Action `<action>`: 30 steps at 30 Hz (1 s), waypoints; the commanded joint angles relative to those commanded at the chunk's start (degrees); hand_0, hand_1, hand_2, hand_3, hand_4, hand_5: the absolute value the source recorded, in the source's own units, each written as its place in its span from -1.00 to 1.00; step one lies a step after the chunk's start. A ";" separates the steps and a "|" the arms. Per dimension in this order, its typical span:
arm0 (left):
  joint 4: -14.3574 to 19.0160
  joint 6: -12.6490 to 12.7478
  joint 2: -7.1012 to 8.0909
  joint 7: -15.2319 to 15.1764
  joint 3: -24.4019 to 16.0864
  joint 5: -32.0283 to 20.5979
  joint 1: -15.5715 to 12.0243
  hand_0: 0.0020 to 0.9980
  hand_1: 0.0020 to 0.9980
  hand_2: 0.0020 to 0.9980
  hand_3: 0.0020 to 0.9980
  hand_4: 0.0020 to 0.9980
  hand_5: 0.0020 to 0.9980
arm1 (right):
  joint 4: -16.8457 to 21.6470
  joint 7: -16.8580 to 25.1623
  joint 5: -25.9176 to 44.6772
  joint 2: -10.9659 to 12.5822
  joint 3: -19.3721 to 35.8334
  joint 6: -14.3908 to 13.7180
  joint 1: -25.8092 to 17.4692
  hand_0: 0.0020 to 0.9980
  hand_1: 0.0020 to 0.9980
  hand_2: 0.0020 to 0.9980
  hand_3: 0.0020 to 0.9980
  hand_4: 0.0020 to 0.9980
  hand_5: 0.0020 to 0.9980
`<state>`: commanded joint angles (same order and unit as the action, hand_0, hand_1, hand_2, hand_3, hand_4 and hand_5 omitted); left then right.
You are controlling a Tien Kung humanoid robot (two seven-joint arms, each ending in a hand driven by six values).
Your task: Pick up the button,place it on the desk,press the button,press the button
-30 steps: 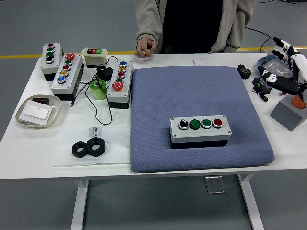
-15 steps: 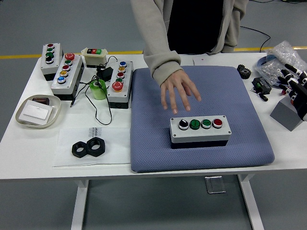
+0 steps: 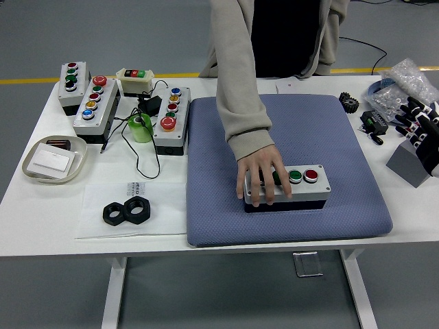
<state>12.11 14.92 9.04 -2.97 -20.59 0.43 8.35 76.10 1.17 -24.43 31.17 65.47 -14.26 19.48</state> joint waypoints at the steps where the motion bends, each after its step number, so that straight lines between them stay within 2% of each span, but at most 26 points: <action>1: 0.00 0.00 -0.01 0.02 -0.03 0.06 -0.03 0.50 0.66 0.70 0.64 0.24 1.00 | 0.01 -0.09 -0.06 -0.01 -0.02 0.02 -0.02 0.85 0.67 0.72 0.69 0.23 -0.17; 20: -0.01 -0.03 0.01 0.33 -0.94 1.71 -0.57 0.51 0.66 0.70 0.64 0.24 1.00 | -0.53 0.09 0.77 0.01 0.07 -0.46 -0.60 0.84 0.66 0.71 0.70 0.17 -0.09; 30: -0.01 -0.13 0.11 -0.13 0.06 0.14 -0.50 0.51 0.66 0.70 0.64 0.24 1.00 | -0.74 0.16 1.12 -0.15 0.07 -0.76 -0.41 0.84 0.66 0.70 0.70 0.17 -0.10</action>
<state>12.11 14.79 9.15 -3.10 -20.54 0.57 7.84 75.36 1.33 -23.31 31.02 65.54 -15.02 19.07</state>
